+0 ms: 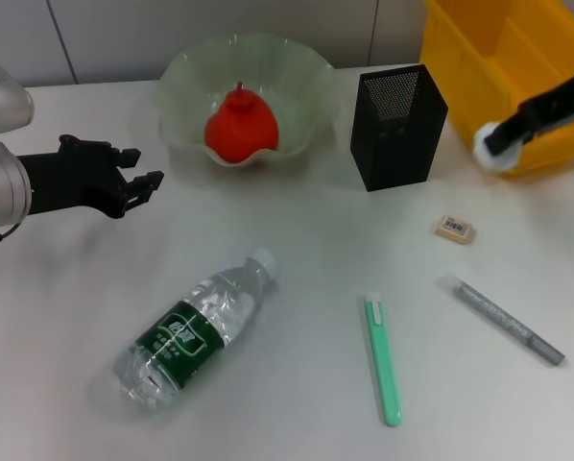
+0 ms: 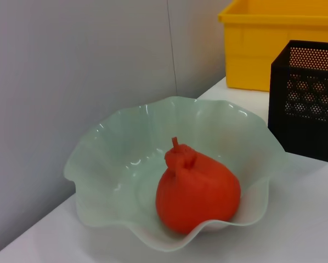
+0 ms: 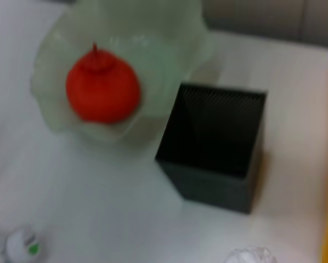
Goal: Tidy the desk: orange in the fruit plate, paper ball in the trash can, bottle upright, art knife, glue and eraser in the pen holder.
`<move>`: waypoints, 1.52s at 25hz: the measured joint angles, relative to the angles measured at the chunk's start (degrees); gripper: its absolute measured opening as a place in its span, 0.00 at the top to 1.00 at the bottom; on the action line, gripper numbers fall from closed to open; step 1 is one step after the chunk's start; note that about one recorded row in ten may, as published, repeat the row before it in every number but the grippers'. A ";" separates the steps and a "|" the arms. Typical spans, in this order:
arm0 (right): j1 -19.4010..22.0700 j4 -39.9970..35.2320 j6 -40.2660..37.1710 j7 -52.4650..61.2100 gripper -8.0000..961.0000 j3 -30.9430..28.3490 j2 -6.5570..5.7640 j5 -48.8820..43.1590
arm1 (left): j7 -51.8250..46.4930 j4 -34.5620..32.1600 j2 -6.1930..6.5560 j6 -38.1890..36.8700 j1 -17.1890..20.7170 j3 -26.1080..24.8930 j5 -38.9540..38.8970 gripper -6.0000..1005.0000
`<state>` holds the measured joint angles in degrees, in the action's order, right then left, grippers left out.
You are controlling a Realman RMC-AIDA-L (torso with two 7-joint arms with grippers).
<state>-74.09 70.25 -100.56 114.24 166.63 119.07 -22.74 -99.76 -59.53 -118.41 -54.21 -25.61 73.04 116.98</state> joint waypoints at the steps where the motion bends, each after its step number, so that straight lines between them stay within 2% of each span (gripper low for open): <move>1: 0.00 0.00 0.00 0.00 0.65 0.00 0.00 0.00 | 0.00 0.00 0.00 0.00 0.00 0.00 0.00 0.61; 5: -0.72 5.85 -1.04 -1.09 0.66 0.01 -0.09 2.80 | 0.00 -0.11 0.03 0.30 -0.08 -0.01 0.00 0.61; 9: -0.37 7.43 0.02 -1.43 0.66 0.01 -0.11 5.10 | 0.00 -0.13 0.03 0.33 -0.11 -0.01 0.00 0.61; 16: 1.65 6.48 8.40 -2.22 0.66 0.01 -0.27 9.40 | 0.04 -0.15 0.02 0.42 0.03 -0.01 0.00 0.61; 24: 2.88 -0.83 20.51 -3.29 0.66 0.01 -0.34 10.03 | 0.07 -0.03 0.02 0.47 -0.06 0.00 0.00 0.61; 25: 3.19 -3.80 23.76 -3.34 0.66 0.01 -0.35 9.76 | 0.08 0.02 0.02 0.51 -0.05 0.00 0.00 0.61; 27: 3.35 -5.14 25.19 -3.34 0.66 0.01 -0.38 9.69 | 0.09 -0.07 0.02 0.51 0.17 0.00 0.00 0.61; 29: 4.18 -11.66 31.21 -3.54 0.66 0.01 -0.99 9.28 | 0.09 -0.11 0.02 0.51 0.29 0.00 0.00 0.61; 35: 4.86 -19.07 37.70 -3.42 0.66 0.00 -1.98 7.00 | 0.10 0.02 0.02 0.51 0.38 0.00 0.00 0.61; 38: 4.93 -20.00 38.48 -3.39 0.65 -0.04 -2.06 6.50 | 0.09 0.10 0.02 0.51 0.46 0.00 0.00 0.61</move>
<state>-69.15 50.24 -62.08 110.85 166.59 117.01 -16.24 -99.66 -59.43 -118.39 -53.70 -25.15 73.04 116.98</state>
